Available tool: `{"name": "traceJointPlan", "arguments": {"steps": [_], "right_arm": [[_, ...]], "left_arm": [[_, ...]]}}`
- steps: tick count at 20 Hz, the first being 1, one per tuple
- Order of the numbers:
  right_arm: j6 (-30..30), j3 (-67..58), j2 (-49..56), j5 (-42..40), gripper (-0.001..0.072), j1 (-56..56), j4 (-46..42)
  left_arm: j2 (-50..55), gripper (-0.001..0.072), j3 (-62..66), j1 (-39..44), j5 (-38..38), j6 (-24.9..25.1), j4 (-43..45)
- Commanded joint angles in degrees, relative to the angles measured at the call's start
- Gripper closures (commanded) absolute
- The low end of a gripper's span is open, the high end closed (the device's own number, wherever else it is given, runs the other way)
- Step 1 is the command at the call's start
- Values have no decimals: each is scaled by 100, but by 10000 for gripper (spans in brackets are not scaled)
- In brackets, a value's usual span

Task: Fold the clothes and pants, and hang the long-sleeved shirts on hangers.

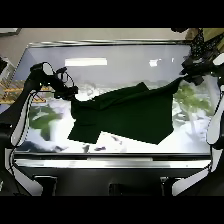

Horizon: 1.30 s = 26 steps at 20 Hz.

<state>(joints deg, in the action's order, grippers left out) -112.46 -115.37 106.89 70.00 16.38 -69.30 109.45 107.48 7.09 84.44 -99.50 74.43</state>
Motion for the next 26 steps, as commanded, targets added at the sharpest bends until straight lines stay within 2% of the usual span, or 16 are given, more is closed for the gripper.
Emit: {"name": "traceJointPlan", "arguments": {"steps": [1,2,3,4,6,8,11,15,19,22,26], "right_arm": [[1176,-87,-284,1484,375,332,55],[1836,-26,-435,1965,374,498,-35],[2194,157,-632,2358,374,726,9],[2155,520,-903,2312,374,1027,479],[2413,1665,-1600,1996,371,1425,1040],[2667,3088,-2356,1794,322,1495,1014],[2796,5410,-3523,977,239,1473,1401],[2966,7685,-4559,262,239,1473,1486],[3169,8791,-4826,-205,239,1473,1587],[3410,9112,-4826,-586,240,1473,2048],[3407,9195,-4813,-1045,242,1471,2173]], "left_arm": [[-4,690,2,48,63,-149,-9],[-11,689,2,48,92,-162,-11],[-15,689,2,50,109,-170,-22],[-22,689,2,50,109,-170,-55],[-24,690,2,48,109,-170,-98],[-24,689,2,55,116,-166,-140],[-22,689,2,55,116,-166,-201],[-24,690,2,76,219,-162,-205],[-24,689,2,85,236,-149,-205],[-22,689,2,85,236,-149,-205],[-22,689,2,85,205,-146,-203]]}}
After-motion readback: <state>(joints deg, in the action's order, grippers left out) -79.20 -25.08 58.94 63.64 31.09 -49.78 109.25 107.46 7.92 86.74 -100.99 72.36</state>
